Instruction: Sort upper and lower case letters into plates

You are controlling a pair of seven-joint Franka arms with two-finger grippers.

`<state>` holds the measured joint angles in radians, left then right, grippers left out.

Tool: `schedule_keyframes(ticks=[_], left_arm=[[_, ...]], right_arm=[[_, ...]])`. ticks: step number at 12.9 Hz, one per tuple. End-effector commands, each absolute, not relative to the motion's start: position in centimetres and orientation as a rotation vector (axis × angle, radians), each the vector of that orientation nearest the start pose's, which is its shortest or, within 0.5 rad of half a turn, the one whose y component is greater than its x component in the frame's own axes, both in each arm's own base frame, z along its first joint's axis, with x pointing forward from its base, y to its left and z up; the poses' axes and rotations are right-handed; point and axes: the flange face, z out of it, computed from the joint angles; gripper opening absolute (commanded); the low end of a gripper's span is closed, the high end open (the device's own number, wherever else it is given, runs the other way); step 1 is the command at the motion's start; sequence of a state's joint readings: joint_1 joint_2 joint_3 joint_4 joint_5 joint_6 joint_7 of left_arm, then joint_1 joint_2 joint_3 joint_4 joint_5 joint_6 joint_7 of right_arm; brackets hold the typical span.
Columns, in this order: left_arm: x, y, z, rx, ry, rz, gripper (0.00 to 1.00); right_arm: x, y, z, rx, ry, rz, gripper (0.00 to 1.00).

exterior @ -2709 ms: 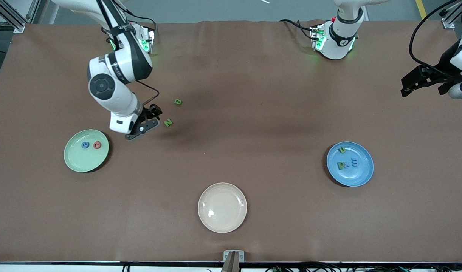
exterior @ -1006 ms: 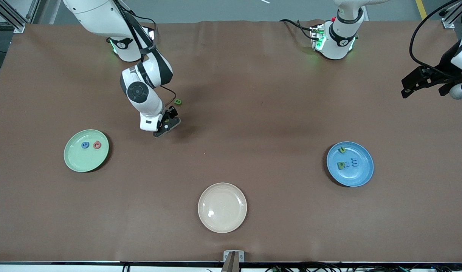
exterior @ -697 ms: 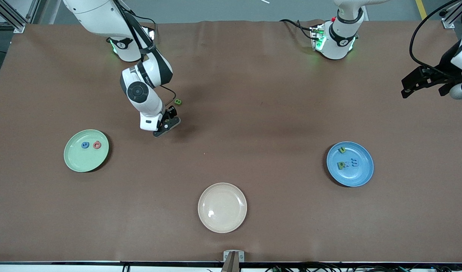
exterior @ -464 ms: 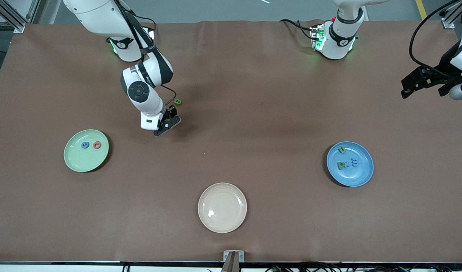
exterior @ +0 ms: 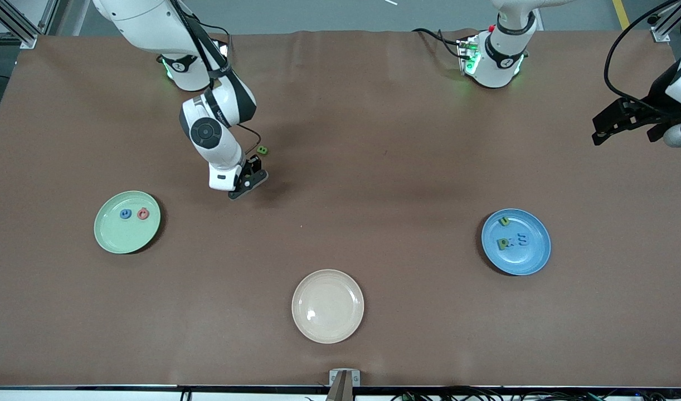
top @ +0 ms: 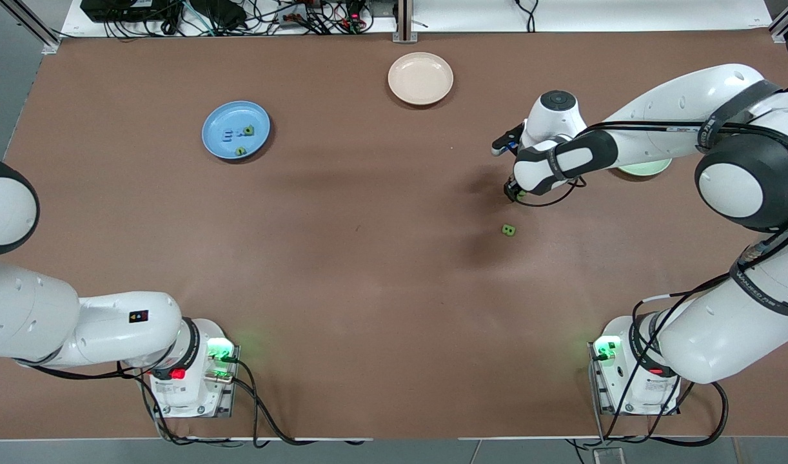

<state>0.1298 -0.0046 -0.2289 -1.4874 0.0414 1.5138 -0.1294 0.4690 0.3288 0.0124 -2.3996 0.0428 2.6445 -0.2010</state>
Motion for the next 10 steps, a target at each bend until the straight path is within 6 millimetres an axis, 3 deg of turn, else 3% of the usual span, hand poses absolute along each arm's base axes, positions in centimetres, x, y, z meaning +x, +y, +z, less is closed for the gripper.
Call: schedule_keyframes(ticks=[1, 4, 7, 10], left_arm=[[54.6, -4.8, 66.6, -3.113, -0.023, -0.076, 1.0], [54.5, -4.7, 66.6, -3.113, -0.027, -0.076, 1.0], [54.6, -4.6, 66.4, -3.113, -0.03, -0.071, 1.0], [54.8, -4.5, 66.2, -3.114, -0.032, -0.066, 1.0]], right_arm=[[42.5, 22.9, 16.1, -2.97, -0.978, 0.125, 0.31], [42.8, 22.6, 16.0, -2.974, -0.961, 0.115, 0.11], [43.4, 22.2, 17.1, -2.978, -0.944, 0.105, 0.06], [45.6, 18.9, 23.5, -2.996, -0.856, 0.188, 0.06]])
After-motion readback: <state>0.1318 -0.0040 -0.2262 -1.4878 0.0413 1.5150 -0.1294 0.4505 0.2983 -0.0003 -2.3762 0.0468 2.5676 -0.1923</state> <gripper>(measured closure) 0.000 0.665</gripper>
